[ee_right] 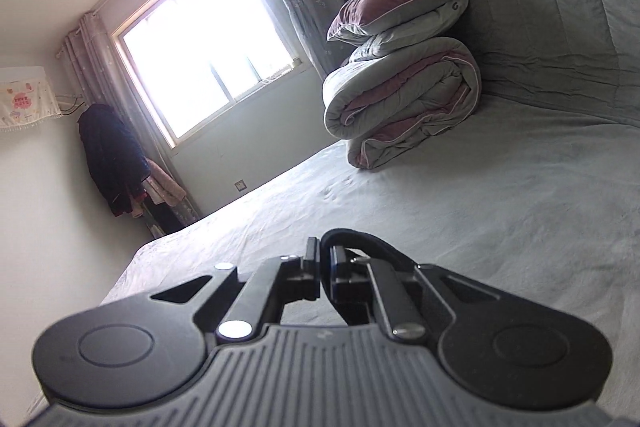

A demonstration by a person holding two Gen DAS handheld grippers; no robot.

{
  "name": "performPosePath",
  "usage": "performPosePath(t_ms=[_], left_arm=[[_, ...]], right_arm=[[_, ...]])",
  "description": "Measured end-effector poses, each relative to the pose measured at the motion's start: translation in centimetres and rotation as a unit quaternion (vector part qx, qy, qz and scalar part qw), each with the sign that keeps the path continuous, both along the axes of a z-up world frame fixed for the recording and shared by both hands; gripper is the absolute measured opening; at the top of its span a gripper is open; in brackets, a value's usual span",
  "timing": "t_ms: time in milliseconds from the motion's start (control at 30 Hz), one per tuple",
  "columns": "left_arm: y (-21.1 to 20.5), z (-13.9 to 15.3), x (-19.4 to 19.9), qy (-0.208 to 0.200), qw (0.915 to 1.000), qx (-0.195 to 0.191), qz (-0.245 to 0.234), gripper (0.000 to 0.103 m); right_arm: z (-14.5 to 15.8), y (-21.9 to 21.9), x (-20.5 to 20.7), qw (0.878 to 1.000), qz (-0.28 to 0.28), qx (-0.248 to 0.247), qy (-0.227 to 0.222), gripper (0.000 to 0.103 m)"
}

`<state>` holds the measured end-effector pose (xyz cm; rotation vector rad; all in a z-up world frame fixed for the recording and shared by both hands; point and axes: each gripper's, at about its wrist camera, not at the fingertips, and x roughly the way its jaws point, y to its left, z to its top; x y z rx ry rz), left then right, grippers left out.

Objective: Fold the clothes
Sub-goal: 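Lift the black sleeve and fold it across the cream body with the right gripper, then open the right gripper to release the folded sleeve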

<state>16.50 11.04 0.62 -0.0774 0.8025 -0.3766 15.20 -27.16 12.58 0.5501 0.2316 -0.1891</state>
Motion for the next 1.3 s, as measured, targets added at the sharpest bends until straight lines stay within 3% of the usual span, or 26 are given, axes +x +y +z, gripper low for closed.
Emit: performPosePath(t_ms=[167,467,833,1133,1300], left_arm=[[0.4,0.1,0.0,0.0,1.0,0.0,0.003,0.101],[1.2,0.3,0.1,-0.001,0.9999,-0.006,0.013,0.101],[3.1,0.8,0.4,-0.008,0.9989,-0.013,0.044,0.1],[3.9,0.9,0.7,-0.015,0.9973,-0.023,0.068,0.095],[3.9,0.8,1.0,-0.018,0.9966,-0.03,0.075,0.093]], right_arm=[[0.0,3.3,0.9,0.999,0.036,-0.008,0.004,0.007],[-1.9,10.8,2.8,0.993,0.096,-0.07,0.026,0.007],[-7.4,18.3,4.1,0.982,0.159,-0.075,0.062,0.007],[-14.4,21.4,3.5,0.968,0.206,-0.066,0.125,0.007],[-16.8,21.9,3.1,0.963,0.219,-0.052,0.152,0.008]])
